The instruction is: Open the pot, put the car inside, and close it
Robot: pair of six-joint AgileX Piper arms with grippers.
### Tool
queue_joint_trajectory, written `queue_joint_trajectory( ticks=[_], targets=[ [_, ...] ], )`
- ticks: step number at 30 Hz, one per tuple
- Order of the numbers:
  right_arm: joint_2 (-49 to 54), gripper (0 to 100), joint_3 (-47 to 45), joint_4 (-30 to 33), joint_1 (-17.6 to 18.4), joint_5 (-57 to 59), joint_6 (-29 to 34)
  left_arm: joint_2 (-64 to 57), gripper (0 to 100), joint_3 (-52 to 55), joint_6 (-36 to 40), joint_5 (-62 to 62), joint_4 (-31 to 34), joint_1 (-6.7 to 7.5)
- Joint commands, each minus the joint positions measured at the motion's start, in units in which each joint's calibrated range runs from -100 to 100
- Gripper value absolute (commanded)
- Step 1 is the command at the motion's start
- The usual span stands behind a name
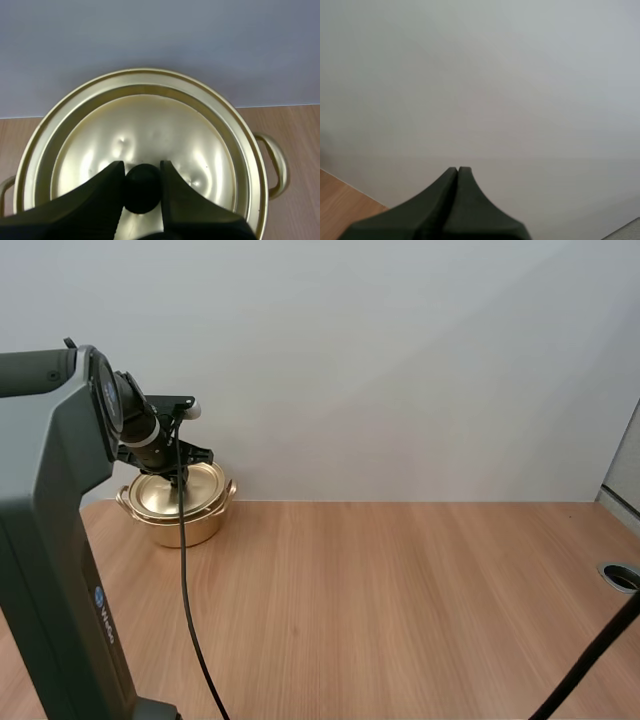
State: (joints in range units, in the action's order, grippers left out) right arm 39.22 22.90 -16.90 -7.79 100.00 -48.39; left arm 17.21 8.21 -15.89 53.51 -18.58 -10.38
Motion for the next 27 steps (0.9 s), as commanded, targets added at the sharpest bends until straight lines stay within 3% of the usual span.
queue_joint_trajectory(
  ticks=[1,22,25,27],
  targets=[
    [0.4,0,0.0,0.0,0.0,0.0,-0.1,0.1,0,0.0,-1.0,0.1,-2.2,0.05],
    [1.0,0,0.0,0.0,0.0,0.0,-0.1,4.1,0,0.0,-1.3,-1.5,-2.6,0.05],
    [1.0,0,0.0,0.0,0.0,0.0,-0.1,3.7,15,0.0,-1.6,-4.3,-2.6,0.05],
    [1.0,0,0.0,0.0,0.0,0.0,-0.1,3.6,39,0.0,-1.6,-5.2,-2.7,0.05]
  ],
)
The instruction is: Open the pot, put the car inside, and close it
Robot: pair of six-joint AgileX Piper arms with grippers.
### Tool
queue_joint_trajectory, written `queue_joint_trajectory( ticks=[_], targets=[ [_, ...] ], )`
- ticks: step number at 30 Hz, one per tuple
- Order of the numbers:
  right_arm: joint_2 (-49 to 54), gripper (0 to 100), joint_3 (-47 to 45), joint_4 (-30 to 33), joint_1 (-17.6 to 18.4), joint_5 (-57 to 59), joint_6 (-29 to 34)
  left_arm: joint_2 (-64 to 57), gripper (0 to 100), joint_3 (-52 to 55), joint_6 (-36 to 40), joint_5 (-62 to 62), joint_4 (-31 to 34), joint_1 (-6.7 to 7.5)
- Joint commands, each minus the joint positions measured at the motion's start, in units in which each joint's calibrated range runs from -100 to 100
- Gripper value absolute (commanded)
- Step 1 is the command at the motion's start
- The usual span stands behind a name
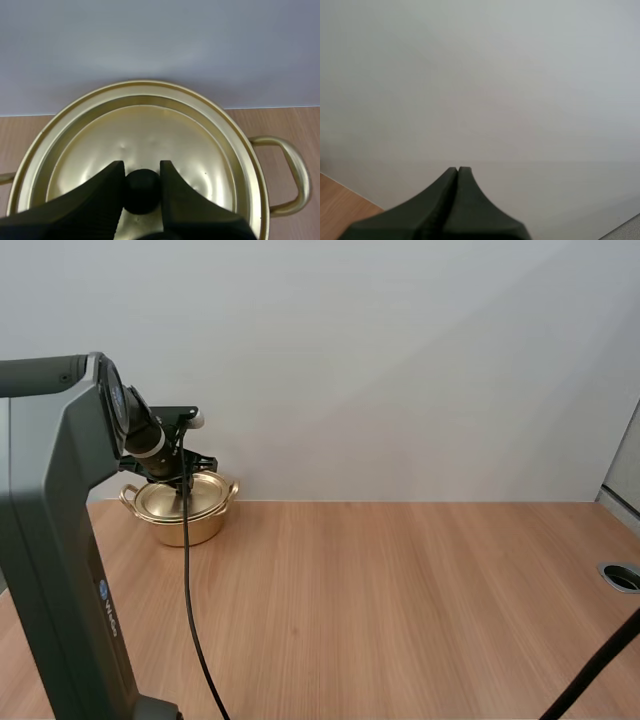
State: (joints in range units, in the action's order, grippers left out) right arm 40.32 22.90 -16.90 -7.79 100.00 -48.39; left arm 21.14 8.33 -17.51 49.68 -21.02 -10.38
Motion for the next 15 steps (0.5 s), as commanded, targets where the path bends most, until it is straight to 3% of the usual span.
queue_joint_trajectory(
  ticks=[1,3,5,10,15],
  targets=[
    [-0.1,0,0.0,0.0,0.0,0.0,-0.2,-0.5,52,-0.1,0.0,-1.4,-0.3,0.05],
    [-0.2,0,0.0,0.0,0.0,0.0,-0.5,-0.8,80,-0.1,0.0,-0.9,-0.3,0.05],
    [-0.2,0,0.0,0.0,0.0,0.0,-0.5,-1.4,97,-0.1,-0.5,-0.9,0.0,0.05],
    [-0.8,0,0.0,0.0,0.0,0.0,-0.5,-6.7,100,-0.1,-3.1,-0.9,0.1,0.05],
    [-1.7,0,-2.5,-0.6,0.0,0.0,-0.4,-16.6,100,-0.1,-3.2,-1.2,-6.8,0.05]
  ],
)
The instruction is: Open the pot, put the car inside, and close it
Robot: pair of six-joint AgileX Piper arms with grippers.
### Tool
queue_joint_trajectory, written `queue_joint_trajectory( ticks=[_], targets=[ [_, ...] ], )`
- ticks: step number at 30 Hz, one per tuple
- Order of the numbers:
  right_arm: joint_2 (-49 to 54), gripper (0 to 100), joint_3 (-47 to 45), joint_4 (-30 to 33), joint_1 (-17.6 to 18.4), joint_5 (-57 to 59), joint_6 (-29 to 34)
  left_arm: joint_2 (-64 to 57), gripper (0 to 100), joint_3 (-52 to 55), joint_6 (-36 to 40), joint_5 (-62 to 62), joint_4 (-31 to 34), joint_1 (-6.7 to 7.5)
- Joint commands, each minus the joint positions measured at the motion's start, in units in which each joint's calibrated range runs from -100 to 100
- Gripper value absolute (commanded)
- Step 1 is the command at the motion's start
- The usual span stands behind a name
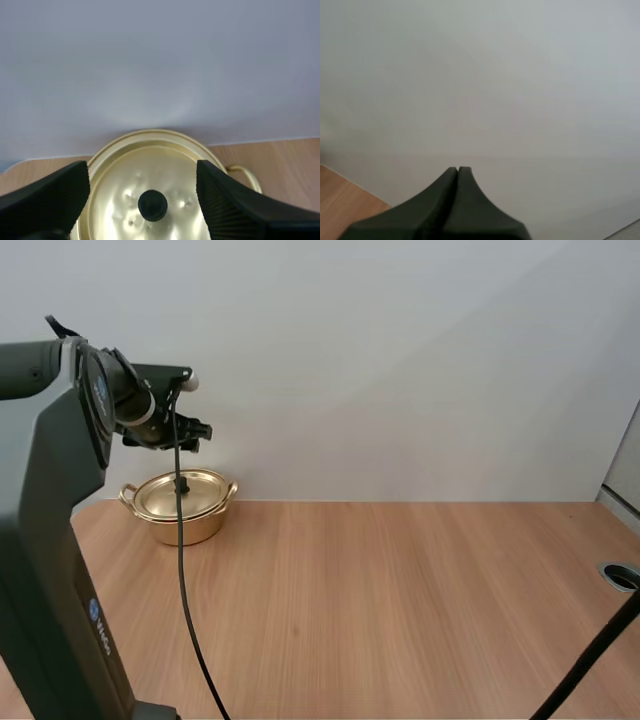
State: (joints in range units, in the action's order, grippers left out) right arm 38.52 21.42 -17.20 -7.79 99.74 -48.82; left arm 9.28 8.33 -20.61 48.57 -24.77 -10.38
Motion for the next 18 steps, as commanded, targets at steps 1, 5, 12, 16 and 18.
queue_joint_trajectory(
  ticks=[1,5,12,16,18],
  targets=[
    [0.1,0,-2.8,-0.6,0.0,-0.6,0.0,-7.4,100,0.1,-0.1,-0.1,-5.1,0.05],
    [0.2,0,-10.6,-1.1,0.0,-11.3,-1.2,-20.2,100,4.2,-2.9,-0.7,-14.3,0.05],
    [0.2,0,-22.9,-5.2,0.0,-25.0,-2.6,-49.7,100,16.6,-7.0,-0.8,-23.1,0.05],
    [1.0,0,-32.1,-14.7,0.0,-25.4,-10.5,-67.6,100,25.4,-7.0,1.4,-20.6,0.05],
    [1.4,0,-35.4,-17.9,0.0,-26.1,-12.4,-71.6,100,26.9,-7.0,2.3,-20.1,0.05]
  ],
)
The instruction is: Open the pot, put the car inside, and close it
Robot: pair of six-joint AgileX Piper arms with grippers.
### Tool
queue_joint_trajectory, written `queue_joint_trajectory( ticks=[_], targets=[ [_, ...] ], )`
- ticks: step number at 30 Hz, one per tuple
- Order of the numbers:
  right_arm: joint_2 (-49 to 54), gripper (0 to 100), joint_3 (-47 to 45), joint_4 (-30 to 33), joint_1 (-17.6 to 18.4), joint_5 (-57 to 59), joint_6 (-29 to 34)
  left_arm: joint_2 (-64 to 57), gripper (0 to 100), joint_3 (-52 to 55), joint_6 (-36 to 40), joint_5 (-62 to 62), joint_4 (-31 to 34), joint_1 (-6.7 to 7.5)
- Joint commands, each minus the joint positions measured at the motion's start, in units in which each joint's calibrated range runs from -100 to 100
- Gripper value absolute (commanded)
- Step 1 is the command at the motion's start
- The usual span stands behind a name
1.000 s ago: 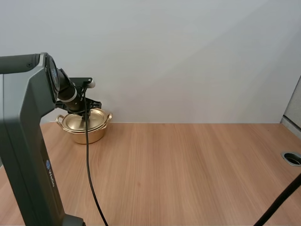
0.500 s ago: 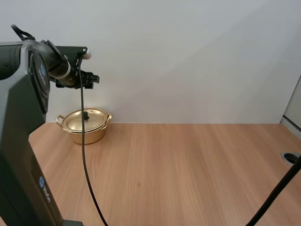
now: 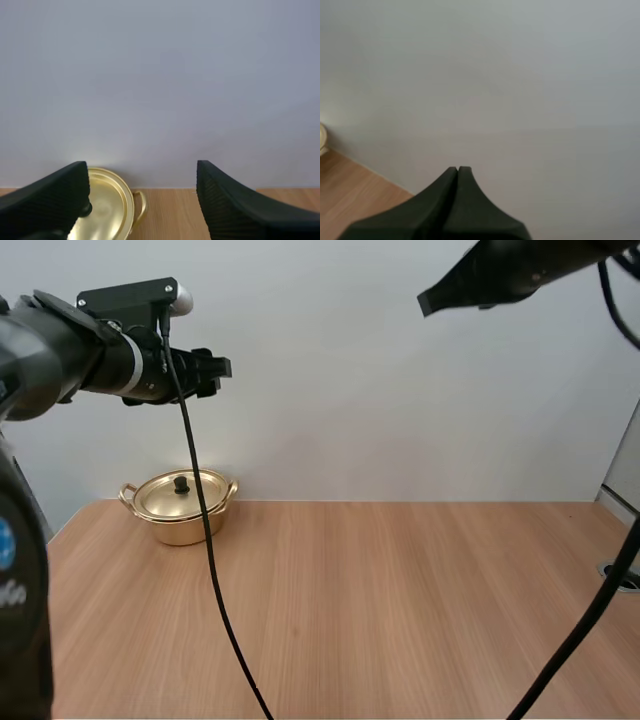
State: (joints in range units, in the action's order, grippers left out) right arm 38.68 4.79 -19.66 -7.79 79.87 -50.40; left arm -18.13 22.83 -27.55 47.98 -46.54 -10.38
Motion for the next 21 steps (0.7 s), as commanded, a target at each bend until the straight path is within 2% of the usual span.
queue_joint_trajectory(
  ticks=[1,4,5,7,8,12,14,17,18,21],
  targets=[
    [1.4,0,-19.1,-15.8,0.0,-6.5,-11.3,-45.9,100,13.5,-0.1,3.4,1.9,0.05],
    [2.5,0,-23.0,-18.9,0.0,-9.1,-13.3,-52.0,100,15.9,-0.1,6.0,2.0,0.05],
    [3.2,0,-25.2,-21.1,0.0,-11.6,-15.5,-58.4,100,17.6,0.1,9.6,2.0,0.05],
    [7.3,0,-34.5,-28.7,0.0,-26.2,-21.8,-66.9,100,19.2,3.1,11.5,2.0,0.05],
    [8.7,0,-36.8,-30.0,0.0,-30.1,-23.0,-72.3,100,20.9,4.4,7.4,3.2,0.05],
    [14.3,0,-45.1,-32.4,0.0,-42.1,-23.8,-76.7,100,25.7,8.3,-5.8,9.9,0.27],
    [17.3,0,-48.8,-32.6,0.0,-44.4,-23.8,-76.7,100,27.8,13.2,-5.9,15.2,1.83],
    [23.0,0,-54.2,-32.9,0.0,-44.2,-24.5,-76.7,100,32.4,18.7,-4.2,23.4,5.58],
    [24.6,0,-55.9,-33.6,0.0,-44.2,-24.5,-76.7,100,34.1,19.3,-4.0,27.6,6.81],
    [31.4,0,-61.6,-37.6,0.0,-42.3,-23.4,-76.7,100,39.6,23.5,-4.2,39.7,9.32]
  ],
)
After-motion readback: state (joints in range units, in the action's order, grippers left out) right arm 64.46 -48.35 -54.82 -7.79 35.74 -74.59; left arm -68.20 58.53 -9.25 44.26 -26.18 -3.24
